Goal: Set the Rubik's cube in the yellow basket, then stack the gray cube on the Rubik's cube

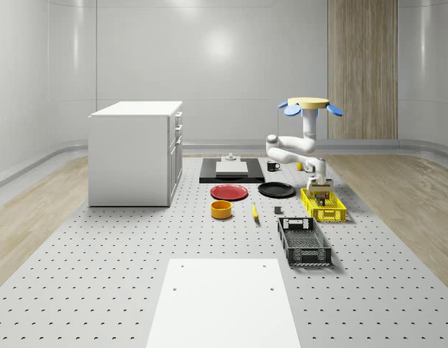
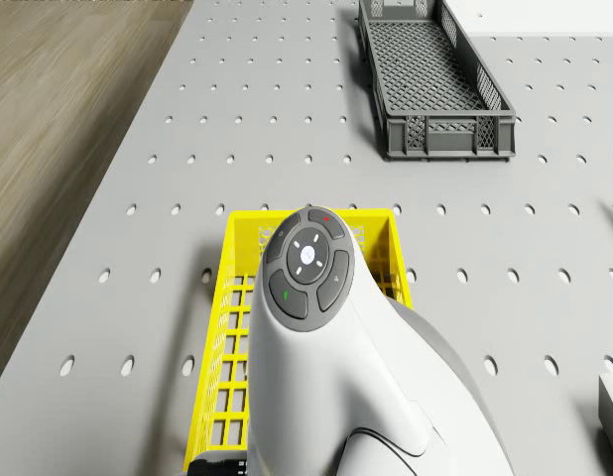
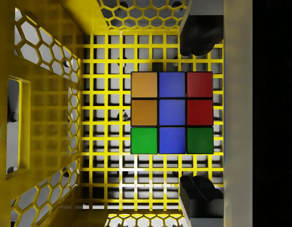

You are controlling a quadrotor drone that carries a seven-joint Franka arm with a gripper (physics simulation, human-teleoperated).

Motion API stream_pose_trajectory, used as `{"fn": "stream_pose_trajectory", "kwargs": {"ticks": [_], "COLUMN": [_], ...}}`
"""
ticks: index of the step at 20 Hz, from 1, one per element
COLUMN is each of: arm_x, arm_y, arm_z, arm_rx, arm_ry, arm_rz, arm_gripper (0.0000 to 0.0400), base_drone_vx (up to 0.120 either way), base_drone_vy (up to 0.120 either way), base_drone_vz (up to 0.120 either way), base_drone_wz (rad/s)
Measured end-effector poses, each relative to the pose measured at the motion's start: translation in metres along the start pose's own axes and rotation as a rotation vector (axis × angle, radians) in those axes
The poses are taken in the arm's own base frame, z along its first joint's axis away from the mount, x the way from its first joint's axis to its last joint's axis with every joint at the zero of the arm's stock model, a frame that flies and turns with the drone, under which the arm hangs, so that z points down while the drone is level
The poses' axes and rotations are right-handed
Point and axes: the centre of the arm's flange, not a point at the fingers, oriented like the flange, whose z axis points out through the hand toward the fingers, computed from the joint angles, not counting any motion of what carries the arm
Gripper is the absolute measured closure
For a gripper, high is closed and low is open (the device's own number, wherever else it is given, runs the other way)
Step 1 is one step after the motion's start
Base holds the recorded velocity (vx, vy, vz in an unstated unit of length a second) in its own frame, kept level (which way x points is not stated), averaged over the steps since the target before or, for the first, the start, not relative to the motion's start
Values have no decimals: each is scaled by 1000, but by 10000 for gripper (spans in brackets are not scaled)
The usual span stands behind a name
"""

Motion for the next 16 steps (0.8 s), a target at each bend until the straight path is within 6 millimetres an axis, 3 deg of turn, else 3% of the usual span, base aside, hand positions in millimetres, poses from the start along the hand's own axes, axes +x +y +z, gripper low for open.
{"fn": "stream_pose_trajectory", "kwargs": {"ticks": [3,5,11,16], "arm_x": [0,0,0,0], "arm_y": [0,0,0,0], "arm_z": [-1,-1,-1,-1], "arm_rx": [0,0,0,0], "arm_ry": [0,0,0,0], "arm_rz": [0,0,0,0], "arm_gripper": [9,5,1,0], "base_drone_vx": [0,20,120,0], "base_drone_vy": [0,-100,-120,-120], "base_drone_vz": [120,120,113,0], "base_drone_wz": [0,0,0,0]}}
